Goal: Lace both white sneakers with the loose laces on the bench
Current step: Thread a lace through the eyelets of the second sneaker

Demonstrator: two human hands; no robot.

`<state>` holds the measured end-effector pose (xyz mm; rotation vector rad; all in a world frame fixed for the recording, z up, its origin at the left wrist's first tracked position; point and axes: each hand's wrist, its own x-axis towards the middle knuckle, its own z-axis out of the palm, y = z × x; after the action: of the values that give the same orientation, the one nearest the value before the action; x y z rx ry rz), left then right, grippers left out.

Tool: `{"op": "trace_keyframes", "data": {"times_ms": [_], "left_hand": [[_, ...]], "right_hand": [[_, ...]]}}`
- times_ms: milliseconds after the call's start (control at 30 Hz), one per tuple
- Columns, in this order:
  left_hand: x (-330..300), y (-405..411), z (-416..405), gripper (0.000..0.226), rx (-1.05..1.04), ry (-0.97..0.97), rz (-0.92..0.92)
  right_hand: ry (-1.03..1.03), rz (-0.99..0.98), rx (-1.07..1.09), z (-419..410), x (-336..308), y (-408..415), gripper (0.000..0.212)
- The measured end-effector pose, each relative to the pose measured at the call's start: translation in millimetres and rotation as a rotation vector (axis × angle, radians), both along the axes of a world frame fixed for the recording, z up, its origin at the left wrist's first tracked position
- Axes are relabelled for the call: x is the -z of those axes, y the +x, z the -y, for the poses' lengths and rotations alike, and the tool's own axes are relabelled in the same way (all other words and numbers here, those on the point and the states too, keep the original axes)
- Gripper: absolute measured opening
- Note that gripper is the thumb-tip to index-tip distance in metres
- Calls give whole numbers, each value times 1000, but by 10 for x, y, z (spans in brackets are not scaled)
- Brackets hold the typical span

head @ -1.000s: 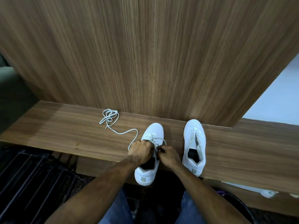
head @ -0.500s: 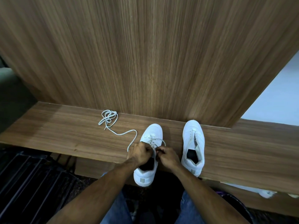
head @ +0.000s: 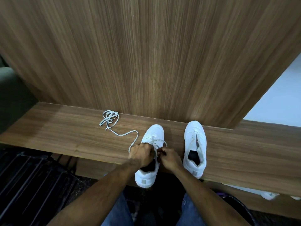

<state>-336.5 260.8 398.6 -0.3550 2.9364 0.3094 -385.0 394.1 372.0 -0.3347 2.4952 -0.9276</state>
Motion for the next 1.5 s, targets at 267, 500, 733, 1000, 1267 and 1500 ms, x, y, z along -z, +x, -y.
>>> {"op": "trace_keyframes", "data": {"times_ms": [267,500,733,1000,1267,1500], "left_hand": [[28,105,126,18,-165,266,-81],[53,54,-17,25,-196,218,-86],[83,46,-13,20,-203,222,-117],[153,175,190,42,-148,302,-149],[137,181,212,20,-281,401,-124],[43,146,218,22,-288,321,-52]], "right_hand": [[17,-36,20,52,-18,9,16],[41,-69,-16,24,-7,7,23],[53,-75,-17,44,-9,-36,19],[-223,-116,297,-41,-280,-344,24],[-152,-407,335,-221,-547,-344,20],[158,-335,-241,1,50,8,24]]}}
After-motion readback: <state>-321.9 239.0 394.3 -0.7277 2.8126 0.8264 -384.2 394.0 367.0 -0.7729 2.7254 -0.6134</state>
